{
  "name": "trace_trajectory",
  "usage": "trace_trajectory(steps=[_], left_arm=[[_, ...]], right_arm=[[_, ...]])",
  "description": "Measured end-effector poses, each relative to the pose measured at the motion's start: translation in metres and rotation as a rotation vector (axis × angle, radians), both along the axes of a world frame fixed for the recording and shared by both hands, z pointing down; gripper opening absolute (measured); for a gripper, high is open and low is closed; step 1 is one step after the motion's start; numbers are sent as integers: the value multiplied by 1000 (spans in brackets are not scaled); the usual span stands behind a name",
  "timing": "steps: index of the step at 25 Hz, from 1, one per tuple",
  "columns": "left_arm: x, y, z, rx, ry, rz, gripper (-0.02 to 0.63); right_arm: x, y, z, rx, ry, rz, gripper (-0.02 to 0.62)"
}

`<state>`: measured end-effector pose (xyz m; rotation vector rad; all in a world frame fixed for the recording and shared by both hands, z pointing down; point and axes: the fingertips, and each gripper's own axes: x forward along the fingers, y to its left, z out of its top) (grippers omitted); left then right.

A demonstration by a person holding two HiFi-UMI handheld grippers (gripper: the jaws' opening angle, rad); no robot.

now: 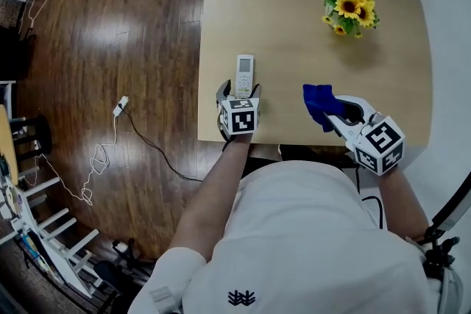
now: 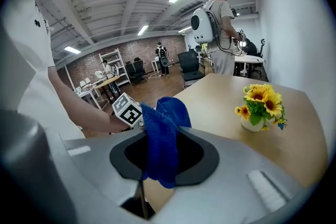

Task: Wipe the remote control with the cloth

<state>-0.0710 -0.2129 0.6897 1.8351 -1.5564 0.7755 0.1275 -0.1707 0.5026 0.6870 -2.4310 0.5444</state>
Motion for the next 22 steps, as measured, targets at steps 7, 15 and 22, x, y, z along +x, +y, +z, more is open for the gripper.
trace_trajectory(steps=[7, 15, 22], left_arm=[[-3, -11, 28, -27, -32, -86, 383], [2, -14, 30, 64, -39, -25, 280], [8, -7, 15, 41, 12, 70, 275]], right_arm=[[29, -23, 3, -14, 23, -8, 84], [39, -33, 10, -32, 29, -16, 84], [28, -35, 8, -15, 25, -25, 84]])
